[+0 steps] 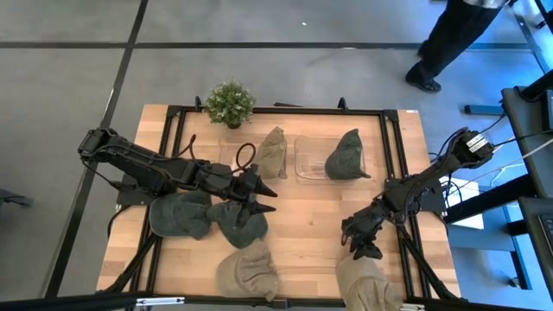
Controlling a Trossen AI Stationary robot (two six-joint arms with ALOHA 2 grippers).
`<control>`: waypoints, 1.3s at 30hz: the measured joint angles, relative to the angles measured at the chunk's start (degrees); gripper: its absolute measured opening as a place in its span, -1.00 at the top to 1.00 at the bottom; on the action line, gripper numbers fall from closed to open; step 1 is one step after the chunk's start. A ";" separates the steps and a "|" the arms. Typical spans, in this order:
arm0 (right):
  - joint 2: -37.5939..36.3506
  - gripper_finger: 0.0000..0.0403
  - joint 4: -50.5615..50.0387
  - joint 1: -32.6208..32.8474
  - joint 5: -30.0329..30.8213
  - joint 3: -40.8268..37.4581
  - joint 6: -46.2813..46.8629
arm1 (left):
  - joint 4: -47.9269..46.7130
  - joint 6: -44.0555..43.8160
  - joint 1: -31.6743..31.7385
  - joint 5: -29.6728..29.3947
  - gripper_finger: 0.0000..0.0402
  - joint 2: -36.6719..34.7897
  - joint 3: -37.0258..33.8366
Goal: Pick & Place hat
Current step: Put the right brown cap into the left transparent bin
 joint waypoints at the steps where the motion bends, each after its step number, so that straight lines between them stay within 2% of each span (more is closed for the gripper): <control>1: 0.00 0.16 2.41 0.00 0.00 -0.72 0.70 | -0.01 -0.02 0.00 -0.01 -0.02 0.00 0.00; 8: 0.00 0.16 4.17 0.00 0.00 -3.56 1.27 | 0.01 0.00 0.00 -0.62 -0.02 0.00 0.00; 39: 0.00 0.16 4.67 0.13 -1.90 -3.58 -0.66 | 0.01 -0.01 0.00 -2.12 -0.02 -0.02 0.04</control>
